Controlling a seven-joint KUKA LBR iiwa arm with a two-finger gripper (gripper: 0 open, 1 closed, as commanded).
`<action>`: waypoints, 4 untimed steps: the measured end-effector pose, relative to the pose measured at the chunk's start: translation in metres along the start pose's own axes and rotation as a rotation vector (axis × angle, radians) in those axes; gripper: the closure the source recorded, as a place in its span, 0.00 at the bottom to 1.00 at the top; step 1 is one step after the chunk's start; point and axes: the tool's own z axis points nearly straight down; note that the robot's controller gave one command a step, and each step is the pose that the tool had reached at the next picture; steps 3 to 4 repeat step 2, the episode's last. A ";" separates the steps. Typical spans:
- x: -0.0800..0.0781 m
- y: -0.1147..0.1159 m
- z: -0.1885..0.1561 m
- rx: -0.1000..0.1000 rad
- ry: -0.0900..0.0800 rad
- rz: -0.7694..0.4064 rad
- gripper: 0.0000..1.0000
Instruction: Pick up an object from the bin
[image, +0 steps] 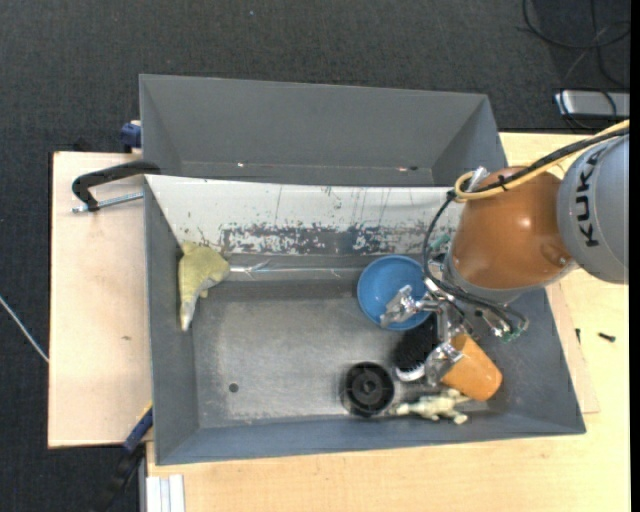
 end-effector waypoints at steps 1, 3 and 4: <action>-0.001 0.000 -0.002 0.000 -0.001 0.002 1.00; 0.004 -0.004 -0.124 0.009 -0.010 -0.231 1.00; 0.004 -0.004 -0.124 0.009 -0.010 -0.231 1.00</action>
Offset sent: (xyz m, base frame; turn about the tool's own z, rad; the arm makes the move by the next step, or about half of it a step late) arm 0.0000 0.0000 0.0000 0.0000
